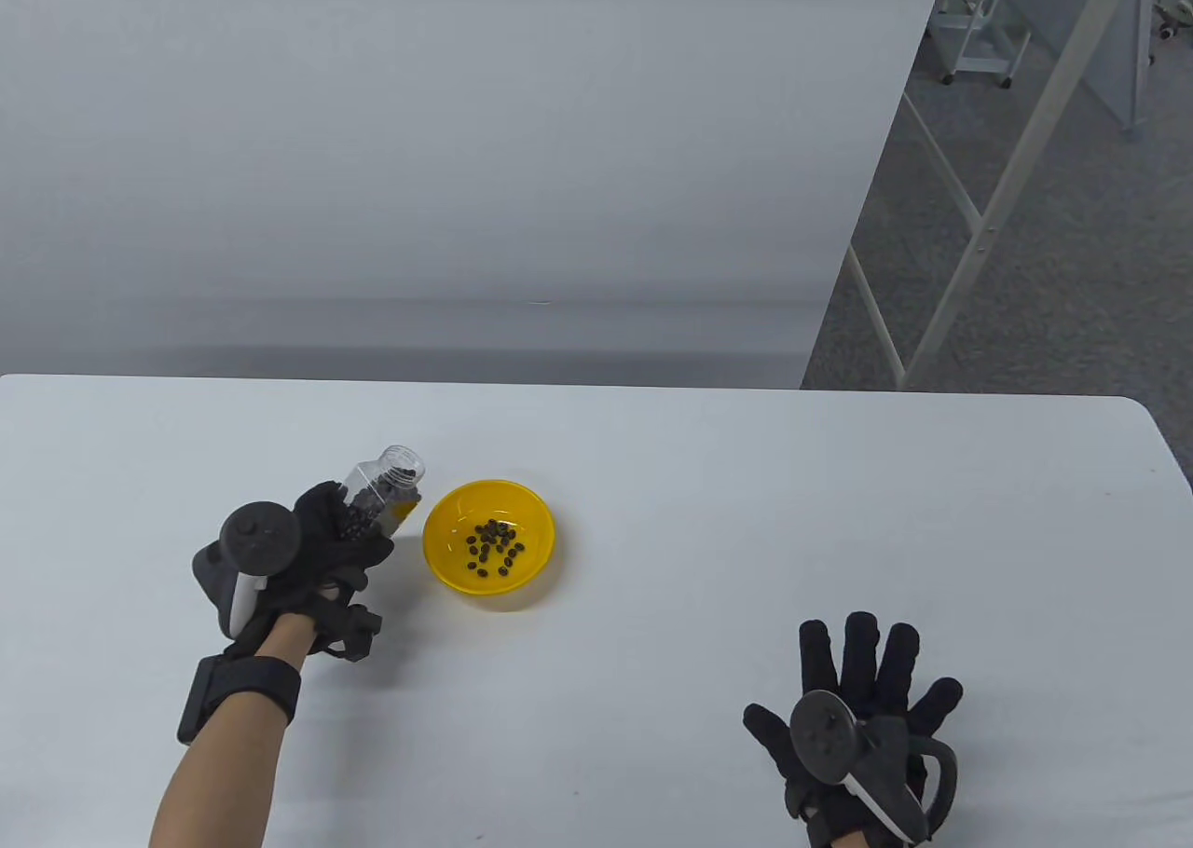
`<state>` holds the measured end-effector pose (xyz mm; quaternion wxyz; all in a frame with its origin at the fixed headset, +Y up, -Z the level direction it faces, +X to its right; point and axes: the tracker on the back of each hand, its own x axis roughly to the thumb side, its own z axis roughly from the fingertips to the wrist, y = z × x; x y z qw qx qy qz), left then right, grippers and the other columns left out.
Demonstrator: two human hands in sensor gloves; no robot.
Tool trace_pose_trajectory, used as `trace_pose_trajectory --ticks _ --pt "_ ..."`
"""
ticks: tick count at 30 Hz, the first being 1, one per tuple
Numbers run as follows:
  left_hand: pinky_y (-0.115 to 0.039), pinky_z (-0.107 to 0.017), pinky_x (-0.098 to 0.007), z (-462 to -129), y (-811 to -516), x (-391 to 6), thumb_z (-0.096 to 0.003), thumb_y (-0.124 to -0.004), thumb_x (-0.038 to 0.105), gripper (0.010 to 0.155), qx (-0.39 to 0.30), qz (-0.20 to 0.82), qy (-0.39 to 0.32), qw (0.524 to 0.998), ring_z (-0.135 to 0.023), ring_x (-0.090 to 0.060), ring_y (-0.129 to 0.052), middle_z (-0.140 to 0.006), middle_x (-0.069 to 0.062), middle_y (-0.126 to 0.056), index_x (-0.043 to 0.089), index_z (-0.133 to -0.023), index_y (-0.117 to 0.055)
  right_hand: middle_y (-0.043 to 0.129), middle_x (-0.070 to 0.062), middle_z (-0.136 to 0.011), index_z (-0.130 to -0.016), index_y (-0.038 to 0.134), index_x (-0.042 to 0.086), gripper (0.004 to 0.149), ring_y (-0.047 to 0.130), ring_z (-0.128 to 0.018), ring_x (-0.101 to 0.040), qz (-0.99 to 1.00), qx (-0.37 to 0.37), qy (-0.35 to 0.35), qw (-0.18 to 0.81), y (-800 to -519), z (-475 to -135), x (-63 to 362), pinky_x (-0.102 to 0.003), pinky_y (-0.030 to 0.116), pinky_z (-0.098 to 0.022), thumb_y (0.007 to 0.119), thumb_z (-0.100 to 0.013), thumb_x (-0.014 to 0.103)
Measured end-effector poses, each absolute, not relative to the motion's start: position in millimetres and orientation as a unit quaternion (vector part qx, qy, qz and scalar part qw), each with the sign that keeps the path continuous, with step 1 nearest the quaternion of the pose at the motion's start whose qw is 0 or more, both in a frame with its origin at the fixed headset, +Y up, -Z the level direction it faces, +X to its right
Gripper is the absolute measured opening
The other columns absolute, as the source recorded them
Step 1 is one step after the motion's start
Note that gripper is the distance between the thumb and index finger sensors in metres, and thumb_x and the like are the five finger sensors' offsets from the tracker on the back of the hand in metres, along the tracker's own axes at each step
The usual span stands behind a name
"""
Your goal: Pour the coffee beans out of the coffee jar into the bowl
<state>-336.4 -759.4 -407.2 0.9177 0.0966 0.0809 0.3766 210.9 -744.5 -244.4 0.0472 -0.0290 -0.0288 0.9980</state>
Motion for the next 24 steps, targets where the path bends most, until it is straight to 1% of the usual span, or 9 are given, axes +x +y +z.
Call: trace_pose_trajectory --ticks 4,9,13,21,24 --pt "-0.074 -0.058 -0.058 -408.6 -764.8 -344.6 -0.0213 -0.095 0.047 0.092 0.092 0.405 0.095 0.905 -0.087 -0.051 -0.076 -0.094 -0.019 -0.066 0.011 -0.094 -0.051 -0.008 -0.019 -0.106 -0.1 0.007 0.031 0.097 -0.01 -0.093 -0.054 0.998 -0.028 -0.029 0.046 -744.4 -244.8 209.8 -0.085 0.0 -0.048 0.063 -0.036 0.079" --pt "-0.063 -0.061 -0.06 -411.1 -771.4 -349.7 -0.0245 -0.088 0.049 0.093 0.082 0.427 0.11 0.894 -0.089 -0.053 -0.065 -0.095 -0.021 -0.06 0.01 -0.095 -0.043 -0.008 -0.019 -0.106 -0.1 0.007 0.031 0.097 -0.01 -0.093 -0.054 0.998 -0.026 -0.032 0.045 -744.5 -245.2 208.7 -0.085 0.0 -0.048 0.063 -0.036 0.079" --pt "-0.057 -0.062 -0.06 -413.3 -774.9 -353.8 -0.0265 -0.084 0.05 0.094 0.078 0.427 0.123 0.893 -0.09 -0.053 -0.06 -0.096 -0.022 -0.056 0.008 -0.095 -0.036 -0.008 -0.019 -0.106 -0.1 0.007 0.031 0.097 -0.01 -0.093 -0.054 0.998 -0.026 -0.033 0.046 -744.7 -245.2 208.1 -0.085 0.0 -0.048 0.063 -0.036 0.079" --pt "-0.047 -0.064 -0.06 -419.1 -781.3 -365.3 -0.0293 -0.074 0.052 0.094 0.057 0.395 0.144 0.906 -0.091 -0.054 -0.05 -0.097 -0.025 -0.047 0.004 -0.094 -0.026 -0.008 -0.019 -0.106 -0.1 0.007 0.031 0.097 -0.01 -0.093 -0.054 0.998 -0.025 -0.031 0.045 -745.1 -245.7 206.9 -0.085 0.0 -0.048 0.063 -0.036 0.079" --pt "-0.039 -0.064 -0.063 -422.0 -786.5 -371.2 -0.0298 -0.073 0.051 0.094 0.044 0.385 0.16 0.908 -0.092 -0.054 -0.046 -0.098 -0.026 -0.044 0.004 -0.094 -0.024 -0.008 -0.019 -0.106 -0.1 0.007 0.031 0.097 -0.009 -0.093 -0.054 0.998 -0.025 -0.029 0.045 -746.0 -246.2 206.2 -0.085 0.0 -0.048 0.063 -0.036 0.079"
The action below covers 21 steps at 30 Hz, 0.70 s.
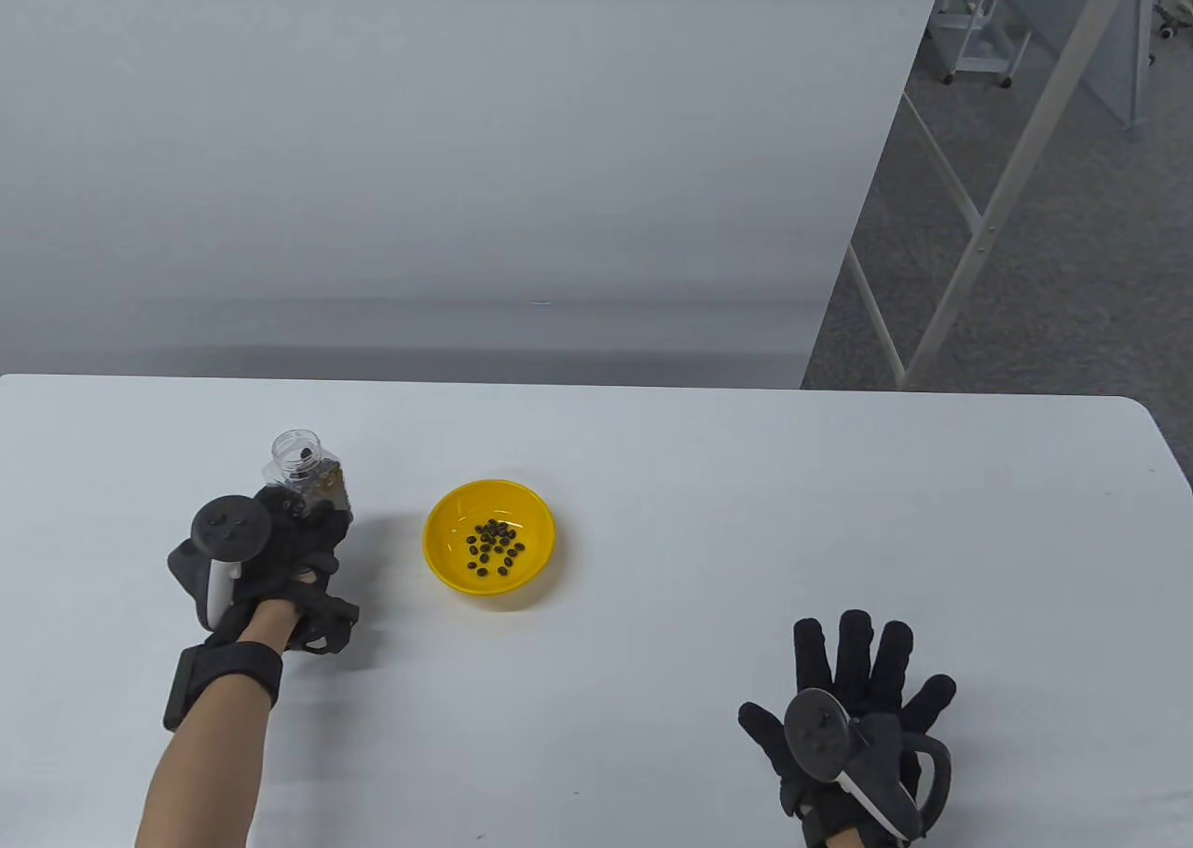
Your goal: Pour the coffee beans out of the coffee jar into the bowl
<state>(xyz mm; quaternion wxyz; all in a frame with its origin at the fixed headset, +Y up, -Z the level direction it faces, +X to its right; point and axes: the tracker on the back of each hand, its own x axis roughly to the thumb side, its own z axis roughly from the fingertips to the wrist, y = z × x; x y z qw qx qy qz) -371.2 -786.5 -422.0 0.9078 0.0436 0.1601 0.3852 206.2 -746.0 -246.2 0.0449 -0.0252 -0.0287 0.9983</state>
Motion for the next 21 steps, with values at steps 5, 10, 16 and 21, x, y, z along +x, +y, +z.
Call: trace_pose_trajectory --ticks 5,10,16,21 --pt "-0.026 -0.061 -0.064 -424.7 -797.4 -381.7 -0.0299 -0.071 0.051 0.093 0.02 0.355 0.182 0.917 -0.092 -0.056 -0.043 -0.099 -0.028 -0.041 0.005 -0.095 -0.022 -0.008 -0.02 -0.106 -0.1 0.007 0.031 0.097 -0.01 -0.093 -0.055 0.998 -0.027 -0.025 0.043 -746.9 -246.7 205.3 -0.085 0.0 -0.048 0.063 -0.036 0.079" --pt "-0.02 -0.061 -0.064 -425.8 -805.8 -388.1 -0.0294 -0.071 0.049 0.093 0.0 0.339 0.197 0.92 -0.092 -0.056 -0.041 -0.099 -0.028 -0.039 0.005 -0.095 -0.022 -0.008 -0.019 -0.106 -0.1 0.007 0.031 0.097 -0.01 -0.093 -0.055 0.998 -0.025 -0.026 0.042 -747.0 -247.5 204.0 -0.085 0.0 -0.048 0.063 -0.036 0.079" --pt "-0.018 -0.06 -0.064 -428.0 -809.4 -387.2 -0.0299 -0.069 0.051 0.093 -0.04 0.307 0.209 0.927 -0.094 -0.055 -0.039 -0.101 -0.027 -0.036 0.007 -0.096 -0.019 -0.008 -0.019 -0.106 -0.1 0.007 0.031 0.097 -0.009 -0.093 -0.055 0.999 -0.025 -0.022 0.041 -747.6 -248.3 202.8 -0.084 0.0 -0.048 0.063 -0.036 0.079" --pt "-0.015 -0.062 -0.063 -427.6 -816.0 -385.2 -0.0318 -0.066 0.052 0.093 -0.092 0.299 0.219 0.924 -0.096 -0.052 -0.034 -0.104 -0.024 -0.031 0.01 -0.096 -0.013 -0.008 -0.02 -0.106 -0.1 0.007 0.031 0.097 -0.009 -0.093 -0.055 0.999 -0.025 -0.022 0.043 -747.9 -248.4 203.1 -0.084 0.0 -0.048 0.063 -0.036 0.079"
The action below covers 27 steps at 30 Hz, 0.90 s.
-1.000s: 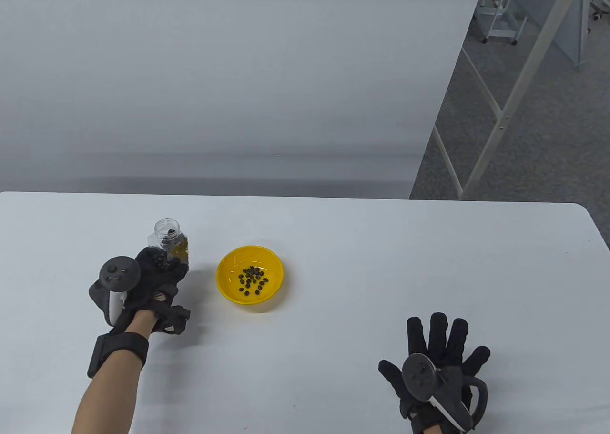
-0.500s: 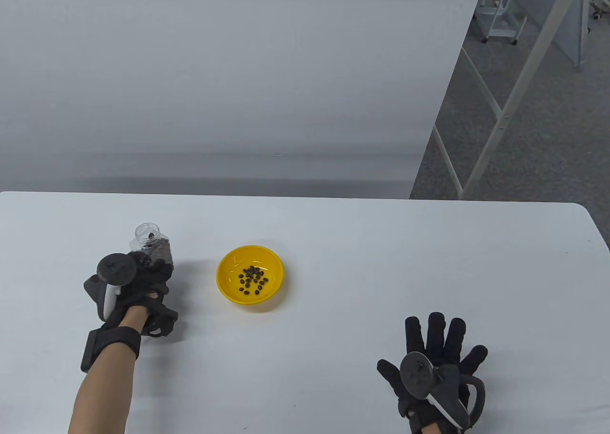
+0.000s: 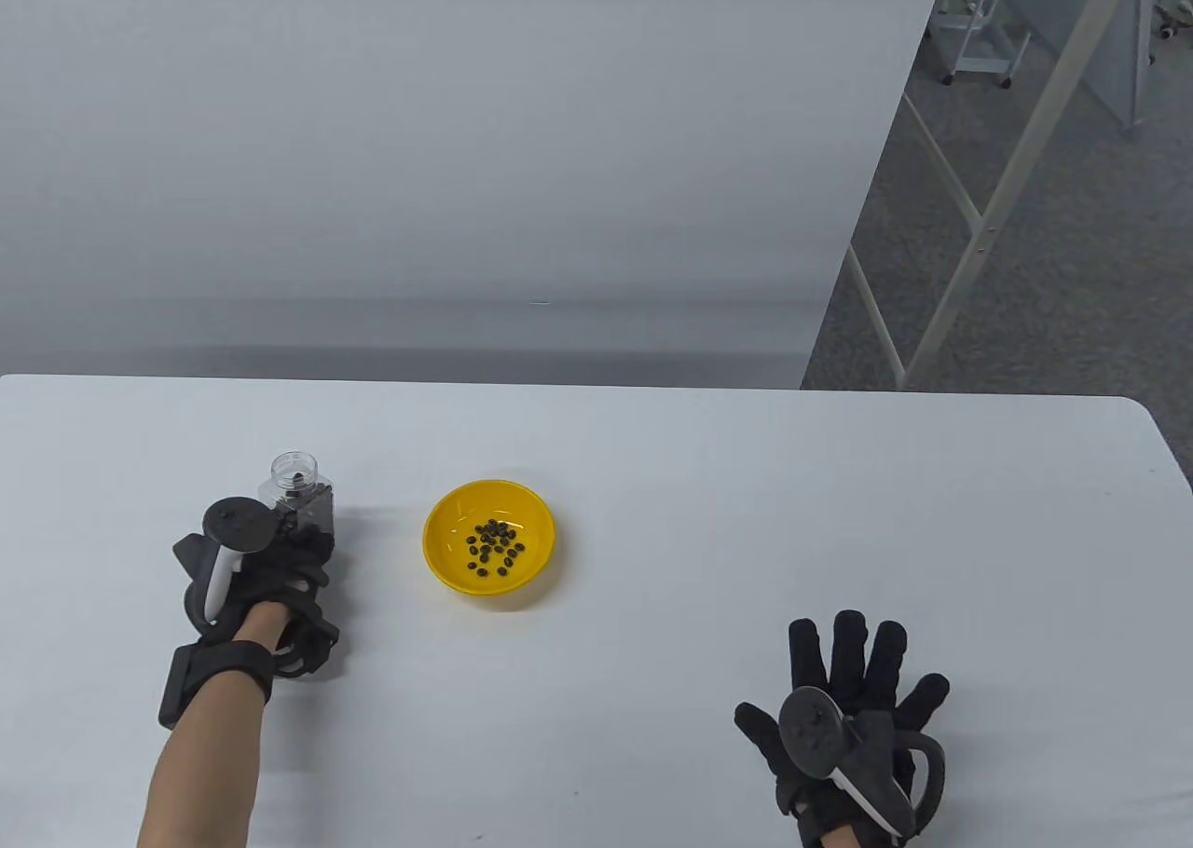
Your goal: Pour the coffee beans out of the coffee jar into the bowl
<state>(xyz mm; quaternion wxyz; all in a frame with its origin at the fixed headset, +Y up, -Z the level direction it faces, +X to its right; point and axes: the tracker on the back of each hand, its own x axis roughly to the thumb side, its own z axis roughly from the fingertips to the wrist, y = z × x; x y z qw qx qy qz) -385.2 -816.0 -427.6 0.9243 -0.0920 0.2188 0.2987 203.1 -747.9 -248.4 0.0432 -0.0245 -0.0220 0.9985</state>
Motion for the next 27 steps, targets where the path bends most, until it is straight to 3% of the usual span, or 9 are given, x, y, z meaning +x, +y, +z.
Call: trace_pose_trajectory --ticks 15,21,27 --pt "-0.003 -0.057 -0.068 -413.2 -826.0 -381.1 -0.0362 -0.061 0.053 0.094 -0.155 0.313 0.251 0.903 -0.102 -0.042 -0.01 -0.107 -0.013 -0.008 0.015 -0.094 0.004 -0.008 -0.02 -0.106 -0.099 0.007 0.031 0.097 -0.009 -0.093 -0.055 0.998 -0.021 -0.021 0.051 -749.1 -248.4 202.7 -0.084 0.0 -0.048 0.063 -0.036 0.079" --pt "-0.003 -0.056 -0.07 -403.9 -823.3 -379.2 -0.0361 -0.063 0.05 0.096 -0.141 0.32 0.259 0.9 -0.099 -0.047 -0.009 -0.105 -0.018 -0.007 0.012 -0.095 0.002 -0.008 -0.02 -0.106 -0.1 0.007 0.031 0.097 -0.009 -0.093 -0.055 0.998 -0.018 -0.024 0.055 -749.5 -247.6 203.3 -0.084 0.001 -0.048 0.063 -0.036 0.079" --pt "-0.008 -0.052 -0.076 -387.1 -808.7 -375.1 -0.0316 -0.07 0.051 0.103 -0.06 0.311 0.236 0.919 -0.097 -0.056 -0.015 -0.104 -0.025 -0.012 0.006 -0.098 -0.004 -0.008 -0.02 -0.106 -0.1 0.007 0.031 0.097 -0.009 -0.093 -0.055 0.998 -0.011 -0.031 0.058 -747.8 -245.8 202.3 -0.085 0.001 -0.048 0.062 -0.036 0.079"
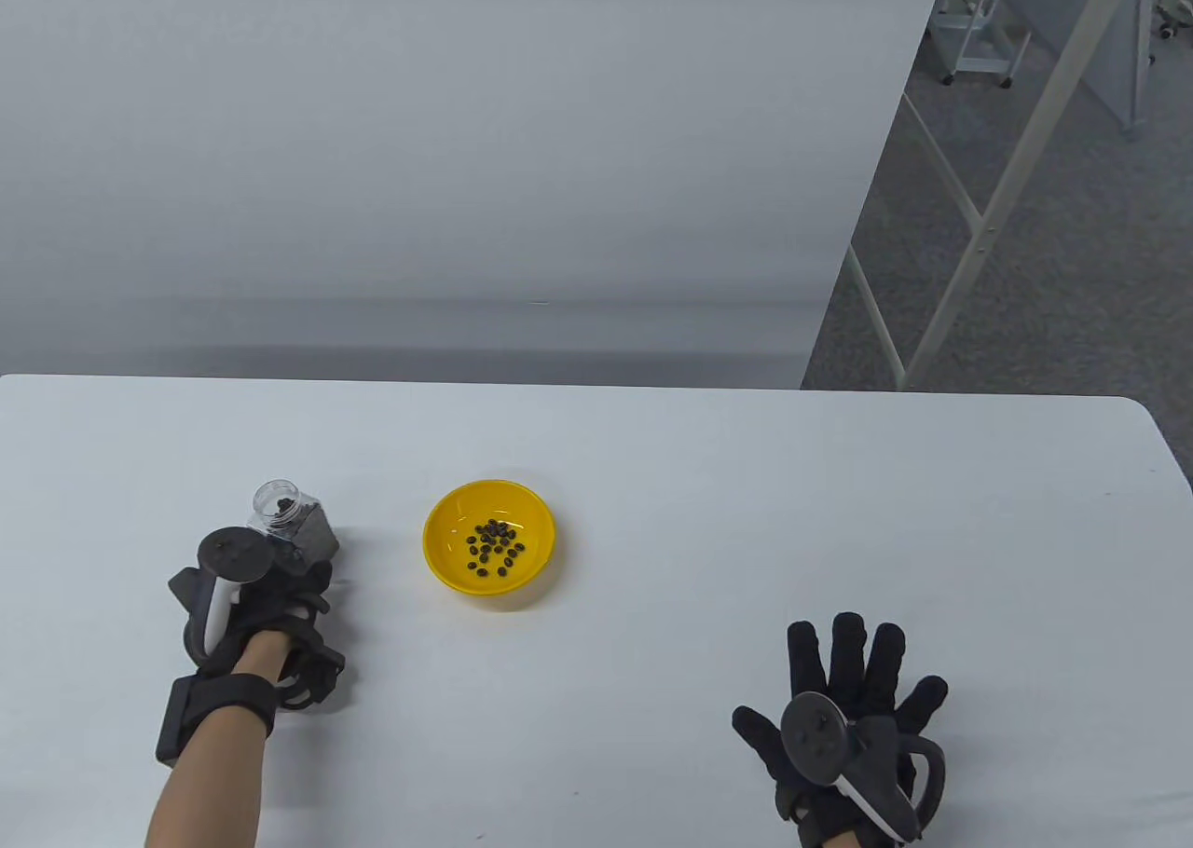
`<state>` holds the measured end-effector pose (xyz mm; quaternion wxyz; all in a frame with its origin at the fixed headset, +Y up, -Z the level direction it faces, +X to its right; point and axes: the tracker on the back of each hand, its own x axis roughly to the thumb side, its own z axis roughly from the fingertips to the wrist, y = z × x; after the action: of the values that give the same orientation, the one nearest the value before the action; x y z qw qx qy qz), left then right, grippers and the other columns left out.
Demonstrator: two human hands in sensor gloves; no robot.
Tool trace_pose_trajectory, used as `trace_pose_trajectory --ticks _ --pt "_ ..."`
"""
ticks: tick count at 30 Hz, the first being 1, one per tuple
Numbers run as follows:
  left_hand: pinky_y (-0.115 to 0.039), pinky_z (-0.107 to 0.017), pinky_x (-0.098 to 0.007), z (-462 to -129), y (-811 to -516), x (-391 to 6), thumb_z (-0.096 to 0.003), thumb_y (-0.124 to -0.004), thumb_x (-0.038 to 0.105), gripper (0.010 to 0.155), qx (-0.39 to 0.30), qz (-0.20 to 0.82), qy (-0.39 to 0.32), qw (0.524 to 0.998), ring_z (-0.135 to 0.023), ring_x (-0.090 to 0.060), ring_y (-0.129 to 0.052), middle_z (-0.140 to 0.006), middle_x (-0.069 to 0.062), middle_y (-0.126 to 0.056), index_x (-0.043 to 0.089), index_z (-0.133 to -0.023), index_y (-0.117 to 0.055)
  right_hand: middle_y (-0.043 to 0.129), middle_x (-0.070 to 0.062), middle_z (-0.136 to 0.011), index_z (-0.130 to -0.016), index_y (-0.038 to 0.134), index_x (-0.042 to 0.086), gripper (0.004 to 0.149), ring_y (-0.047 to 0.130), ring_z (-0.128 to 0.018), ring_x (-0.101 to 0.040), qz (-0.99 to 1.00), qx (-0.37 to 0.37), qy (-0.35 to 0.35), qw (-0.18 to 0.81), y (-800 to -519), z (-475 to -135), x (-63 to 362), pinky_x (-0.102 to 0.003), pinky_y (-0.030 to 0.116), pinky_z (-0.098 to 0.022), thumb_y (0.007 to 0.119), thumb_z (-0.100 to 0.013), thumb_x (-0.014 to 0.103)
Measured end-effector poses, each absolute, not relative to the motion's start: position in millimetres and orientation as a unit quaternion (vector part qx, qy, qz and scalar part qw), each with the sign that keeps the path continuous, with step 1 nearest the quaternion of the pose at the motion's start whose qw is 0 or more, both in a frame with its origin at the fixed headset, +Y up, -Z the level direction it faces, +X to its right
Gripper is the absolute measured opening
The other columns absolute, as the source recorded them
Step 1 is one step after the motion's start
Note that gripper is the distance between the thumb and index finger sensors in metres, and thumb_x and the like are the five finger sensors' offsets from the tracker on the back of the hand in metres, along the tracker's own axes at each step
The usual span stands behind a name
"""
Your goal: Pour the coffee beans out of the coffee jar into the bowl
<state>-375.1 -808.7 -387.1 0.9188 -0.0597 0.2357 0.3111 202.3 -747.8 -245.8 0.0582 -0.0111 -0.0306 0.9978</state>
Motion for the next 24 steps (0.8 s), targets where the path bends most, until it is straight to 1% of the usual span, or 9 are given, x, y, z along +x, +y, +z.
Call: trace_pose_trajectory --ticks 4,7,10,16,19,24 --pt "-0.011 -0.052 -0.077 -371.8 -798.7 -370.4 -0.0309 -0.071 0.058 0.108 -0.051 0.284 0.222 0.931 -0.096 -0.059 -0.018 -0.102 -0.028 -0.011 0.004 -0.099 -0.005 -0.008 -0.02 -0.106 -0.1 0.007 0.031 0.097 -0.008 -0.094 -0.055 0.998 -0.005 -0.033 0.06 -746.3 -243.6 200.3 -0.085 0.001 -0.048 0.062 -0.036 0.079" --pt "-0.015 -0.053 -0.078 -359.2 -788.5 -364.4 -0.031 -0.07 0.06 0.107 -0.044 0.272 0.206 0.939 -0.096 -0.06 -0.022 -0.102 -0.031 -0.015 0.003 -0.101 -0.013 -0.008 -0.02 -0.106 -0.1 0.007 0.031 0.097 -0.008 -0.094 -0.055 0.997 -0.001 -0.035 0.062 -745.0 -241.4 199.1 -0.085 0.001 -0.048 0.062 -0.036 0.079" --pt "-0.019 -0.053 -0.078 -347.8 -777.2 -358.2 -0.0308 -0.07 0.062 0.104 -0.023 0.271 0.19 0.943 -0.096 -0.061 -0.026 -0.103 -0.031 -0.019 0.004 -0.104 -0.023 -0.007 -0.02 -0.106 -0.1 0.007 0.031 0.097 -0.008 -0.094 -0.055 0.997 0.006 -0.033 0.065 -743.5 -239.0 197.4 -0.085 0.001 -0.048 0.062 -0.036 0.079" --pt "-0.024 -0.054 -0.078 -317.9 -753.6 -340.9 -0.0324 -0.068 0.067 0.101 0.026 0.242 0.143 0.959 -0.095 -0.062 -0.034 -0.105 -0.03 -0.028 0.006 -0.106 -0.035 -0.007 -0.02 -0.106 -0.1 0.007 0.031 0.097 -0.008 -0.094 -0.054 0.997 0.013 -0.035 0.072 -742.4 -236.0 196.2 -0.084 0.001 -0.048 0.062 -0.036 0.079" --pt "-0.025 -0.054 -0.078 -303.4 -749.4 -330.9 -0.034 -0.065 0.07 0.099 0.036 0.238 0.111 0.964 -0.096 -0.062 -0.037 -0.106 -0.03 -0.032 0.008 -0.107 -0.038 -0.007 -0.02 -0.106 -0.1 0.008 0.031 0.097 -0.008 -0.094 -0.053 0.997 0.016 -0.033 0.07 -742.3 -236.1 195.4 -0.084 0.0 -0.049 0.062 -0.035 0.079" --pt "-0.026 -0.054 -0.079 -282.5 -747.5 -310.2 -0.036 -0.064 0.071 0.092 0.066 0.226 0.056 0.97 -0.095 -0.063 -0.041 -0.108 -0.026 -0.042 0.014 -0.107 -0.051 -0.007 -0.019 -0.106 -0.1 0.008 0.031 0.097 -0.008 -0.095 -0.053 0.997 0.017 -0.03 0.067 -742.6 -236.8 194.4 -0.084 0.0 -0.049 0.062 -0.036 0.079"
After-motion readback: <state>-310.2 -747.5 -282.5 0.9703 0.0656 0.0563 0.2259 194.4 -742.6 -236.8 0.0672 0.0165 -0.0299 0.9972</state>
